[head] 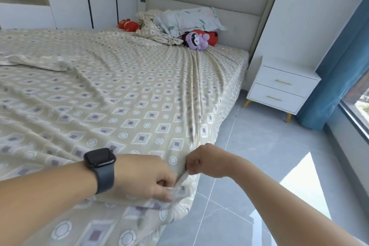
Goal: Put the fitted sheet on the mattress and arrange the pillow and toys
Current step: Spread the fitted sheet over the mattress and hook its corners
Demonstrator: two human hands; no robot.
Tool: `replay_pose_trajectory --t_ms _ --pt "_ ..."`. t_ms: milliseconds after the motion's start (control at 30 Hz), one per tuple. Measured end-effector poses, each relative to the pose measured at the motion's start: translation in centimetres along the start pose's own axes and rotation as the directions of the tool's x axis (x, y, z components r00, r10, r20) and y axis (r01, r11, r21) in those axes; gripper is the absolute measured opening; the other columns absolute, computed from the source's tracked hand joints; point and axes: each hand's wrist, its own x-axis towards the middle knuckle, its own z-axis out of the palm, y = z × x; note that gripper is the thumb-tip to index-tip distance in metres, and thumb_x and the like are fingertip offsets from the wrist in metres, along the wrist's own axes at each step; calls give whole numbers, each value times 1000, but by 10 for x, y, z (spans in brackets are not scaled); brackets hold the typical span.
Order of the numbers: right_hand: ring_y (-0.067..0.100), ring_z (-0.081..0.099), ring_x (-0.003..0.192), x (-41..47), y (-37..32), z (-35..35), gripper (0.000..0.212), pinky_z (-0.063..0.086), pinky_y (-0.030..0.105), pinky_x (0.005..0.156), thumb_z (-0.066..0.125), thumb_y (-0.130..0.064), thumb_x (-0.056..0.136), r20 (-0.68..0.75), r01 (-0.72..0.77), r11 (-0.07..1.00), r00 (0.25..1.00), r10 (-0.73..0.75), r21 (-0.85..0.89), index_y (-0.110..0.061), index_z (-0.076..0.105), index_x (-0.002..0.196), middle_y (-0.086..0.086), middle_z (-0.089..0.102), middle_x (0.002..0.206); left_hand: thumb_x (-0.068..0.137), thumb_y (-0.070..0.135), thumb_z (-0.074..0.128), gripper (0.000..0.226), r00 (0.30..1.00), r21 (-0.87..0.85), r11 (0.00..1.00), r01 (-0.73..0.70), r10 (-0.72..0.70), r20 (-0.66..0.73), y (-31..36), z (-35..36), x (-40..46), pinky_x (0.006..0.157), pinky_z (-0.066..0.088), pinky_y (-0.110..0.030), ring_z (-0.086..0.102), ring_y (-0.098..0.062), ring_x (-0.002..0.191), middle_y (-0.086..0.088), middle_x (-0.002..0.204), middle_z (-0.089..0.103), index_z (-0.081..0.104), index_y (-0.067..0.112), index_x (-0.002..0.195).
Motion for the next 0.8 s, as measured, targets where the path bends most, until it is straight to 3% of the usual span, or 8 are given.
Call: replay_pose_trajectory --t_ms 100,200,300,367,433,533,667,800 --pt "18 62 74 13 9 -9 36 52 31 72 59 -52 94 -94 -110 987 988 121 116 -22 73 79 -1 73 83 95 55 56 28 986 -93 995 -27 11 -164 -18 -6 9 68 45 -23 57 -4 73 13 80 63 63 28 91" --pt "20 62 64 31 27 -22 47 50 31 67 51 -47 99 -358 -240 879 845 398 411 -9 68 78 8 73 80 97 51 54 15 958 -89 996 -19 -8 -287 -40 -10 12 76 44 -19 56 2 83 21 96 59 61 37 99" --pt "17 59 61 48 51 -20 32 50 31 66 59 -43 97 -173 -297 566 756 632 769 -13 62 87 4 69 84 98 50 52 22 962 34 998 54 -43 -268 -62 -14 18 89 41 -23 51 5 100 26 114 49 55 43 118" --pt "17 57 62 63 68 -25 35 50 30 66 59 -48 97 -63 -279 405 753 655 871 -13 60 91 2 65 83 98 53 48 32 964 84 991 101 -77 -253 -75 -22 33 96 44 -31 50 -1 113 27 127 44 49 47 129" --pt "16 51 61 85 86 -35 35 48 29 63 58 -48 98 -69 -217 328 732 678 919 -14 58 87 1 62 80 99 52 46 41 964 139 982 126 -88 -252 -86 -32 61 103 43 -38 46 -6 126 24 140 40 41 48 140" --pt "14 41 56 117 108 -45 34 43 25 56 59 -43 98 -113 -140 296 709 696 945 -16 55 78 -2 58 69 103 51 39 48 942 152 979 138 -82 -327 -94 -42 114 112 36 -40 34 -9 141 19 156 29 33 44 150" --pt "15 28 50 144 139 -48 35 24 23 51 57 -24 98 -230 -16 352 728 646 936 -20 43 66 -1 41 61 106 45 28 52 889 189 972 143 -43 -456 -100 -32 170 121 16 -35 20 -15 150 7 164 23 25 37 157" --pt "18 27 49 128 153 -49 28 20 23 49 51 -18 91 -279 -160 481 642 714 862 -18 43 64 5 37 62 106 48 22 54 878 191 969 158 -50 -476 -102 -27 179 123 10 -36 13 -17 153 7 166 16 20 36 158"
